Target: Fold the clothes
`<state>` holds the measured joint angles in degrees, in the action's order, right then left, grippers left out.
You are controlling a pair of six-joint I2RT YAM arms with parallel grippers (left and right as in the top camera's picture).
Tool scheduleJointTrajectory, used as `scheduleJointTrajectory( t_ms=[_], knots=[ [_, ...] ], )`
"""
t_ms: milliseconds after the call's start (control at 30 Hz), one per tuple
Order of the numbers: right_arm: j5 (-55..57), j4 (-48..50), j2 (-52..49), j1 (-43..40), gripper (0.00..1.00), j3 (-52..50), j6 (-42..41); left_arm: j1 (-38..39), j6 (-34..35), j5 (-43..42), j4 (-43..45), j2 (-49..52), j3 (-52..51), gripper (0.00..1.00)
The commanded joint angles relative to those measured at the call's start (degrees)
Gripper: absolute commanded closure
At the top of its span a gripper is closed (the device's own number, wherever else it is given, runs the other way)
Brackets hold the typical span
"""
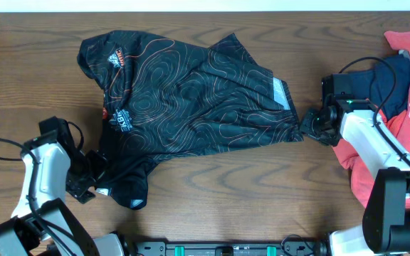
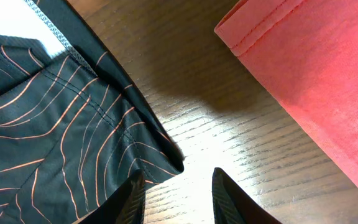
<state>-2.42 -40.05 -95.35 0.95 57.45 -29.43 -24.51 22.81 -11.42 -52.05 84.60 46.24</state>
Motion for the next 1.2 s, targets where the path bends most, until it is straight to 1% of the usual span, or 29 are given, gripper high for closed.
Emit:
scheduleJointTrajectory(
  t_ms=[0,33,100,167,200,233,267,300,400,500,600,700,833,933,967,1167],
  knots=[
    [-0.7,0.0,0.3,-0.1,0.66,0.0,0.8,0.9,-0.1,-4.8,2.8,0.9,-2.2,0.16],
    [-0.7,-0.1,0.3,-0.1,0.66,0.0,0.8,1.4,-0.1,-6.1,3.9,1.2,-2.8,0.18],
    [-1.1,-0.1,0.3,-0.1,0.66,0.0,0.8,2.8,-0.1,-7.3,5.7,1.6,-3.8,0.27],
    [-1.3,-0.2,0.3,-0.1,0.66,0.0,0.8,4.3,-0.1,-7.4,6.2,1.9,-4.0,0.40],
    [-1.3,-0.3,0.3,-0.1,0.66,0.0,0.8,5.3,-0.1,-7.2,6.4,2.0,-4.0,0.54],
    [-1.5,-0.5,0.3,-0.1,0.66,0.0,0.9,5.8,-0.1,-7.2,6.6,2.0,-4.0,0.72],
    [-1.6,-0.7,0.3,-0.1,0.66,0.0,0.9,6.1,-0.1,-7.2,6.7,2.0,-4.0,0.85],
    [-1.7,-1.0,0.3,-0.1,0.66,0.0,0.9,6.4,-0.1,-7.2,6.8,2.0,-4.0,0.93],
    [-1.8,-1.9,0.3,-0.1,0.66,0.0,1.6,6.4,-0.3,-7.2,5.1,1.9,-3.5,0.94],
    [-3.6,-2.2,0.3,-0.1,0.66,0.0,3.8,6.4,-3.7,-7.2,-1.2,1.7,0.0,0.94],
    [-4.8,-2.2,0.3,-0.1,0.66,0.0,4.9,6.4,-6.8,-7.2,-9.3,1.3,6.0,0.94],
    [-6.5,-1.9,0.3,-0.1,0.68,0.0,5.4,6.4,-8.3,-7.2,-14.6,0.3,11.1,0.94],
    [-7.1,-0.3,0.3,1.0,0.67,0.0,5.9,6.4,-8.6,-7.2,-15.3,-1.5,12.5,0.94],
    [-7.0,1.0,0.3,2.3,0.63,0.0,5.7,6.4,-8.6,-7.2,-15.5,-1.5,12.5,0.94],
    [-6.8,1.7,0.3,2.7,0.63,0.0,5.0,6.4,-8.6,-7.2,-15.5,-1.5,12.4,0.95],
    [-5.8,7.4,-1.1,4.3,0.63,0.0,-0.9,6.4,-8.6,-7.2,-15.2,-1.5,12.4,0.94]
  ],
)
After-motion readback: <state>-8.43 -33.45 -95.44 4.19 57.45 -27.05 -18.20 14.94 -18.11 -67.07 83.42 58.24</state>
